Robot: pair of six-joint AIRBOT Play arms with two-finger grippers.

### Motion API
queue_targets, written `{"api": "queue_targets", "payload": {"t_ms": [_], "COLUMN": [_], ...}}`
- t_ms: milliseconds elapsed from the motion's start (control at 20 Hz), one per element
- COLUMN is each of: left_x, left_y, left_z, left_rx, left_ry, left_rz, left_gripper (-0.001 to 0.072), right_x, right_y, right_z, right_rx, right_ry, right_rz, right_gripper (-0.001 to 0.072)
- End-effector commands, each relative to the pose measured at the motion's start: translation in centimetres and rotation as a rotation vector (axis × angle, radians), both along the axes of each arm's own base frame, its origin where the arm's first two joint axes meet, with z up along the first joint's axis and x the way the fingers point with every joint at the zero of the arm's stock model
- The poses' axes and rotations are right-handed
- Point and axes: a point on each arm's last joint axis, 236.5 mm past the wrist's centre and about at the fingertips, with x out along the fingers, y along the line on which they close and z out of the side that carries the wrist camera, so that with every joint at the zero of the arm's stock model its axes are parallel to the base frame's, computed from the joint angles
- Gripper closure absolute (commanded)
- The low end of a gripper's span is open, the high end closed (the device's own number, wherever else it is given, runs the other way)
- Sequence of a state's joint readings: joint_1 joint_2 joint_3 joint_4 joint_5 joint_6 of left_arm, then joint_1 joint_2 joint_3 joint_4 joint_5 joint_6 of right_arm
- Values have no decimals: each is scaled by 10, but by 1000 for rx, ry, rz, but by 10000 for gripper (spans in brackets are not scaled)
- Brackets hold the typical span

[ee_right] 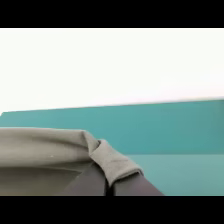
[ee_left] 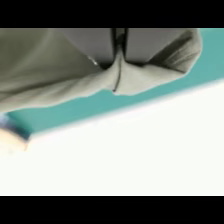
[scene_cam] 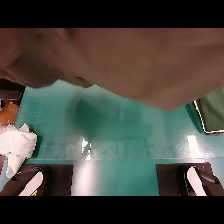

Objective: Fold the shirts.

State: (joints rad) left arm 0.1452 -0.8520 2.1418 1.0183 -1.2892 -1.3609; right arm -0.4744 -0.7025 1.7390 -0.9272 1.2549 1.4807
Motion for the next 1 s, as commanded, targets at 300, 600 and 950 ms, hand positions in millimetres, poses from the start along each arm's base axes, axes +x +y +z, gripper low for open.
{"api": "queue_targets", "payload": {"t_ms": [300, 600, 950], "left_x": [-13, 154, 288], "left_y": [-32, -6, 18], "left_z": [-8, -218, -430], "left_rx": [-26, -103, -242], "left_ry": [14, 697, 1091], "left_rz": [-153, -157, -101], "left_gripper": [680, 680, 679], "right_x": [26, 135, 241], "right_y": [-1, -8, 19], "right_z": [-8, -209, -390], "right_rx": [-6, 115, 117], "right_ry": [196, 819, 1071], "right_rz": [80, 119, 135], "right_gripper": [699, 698, 698]}}
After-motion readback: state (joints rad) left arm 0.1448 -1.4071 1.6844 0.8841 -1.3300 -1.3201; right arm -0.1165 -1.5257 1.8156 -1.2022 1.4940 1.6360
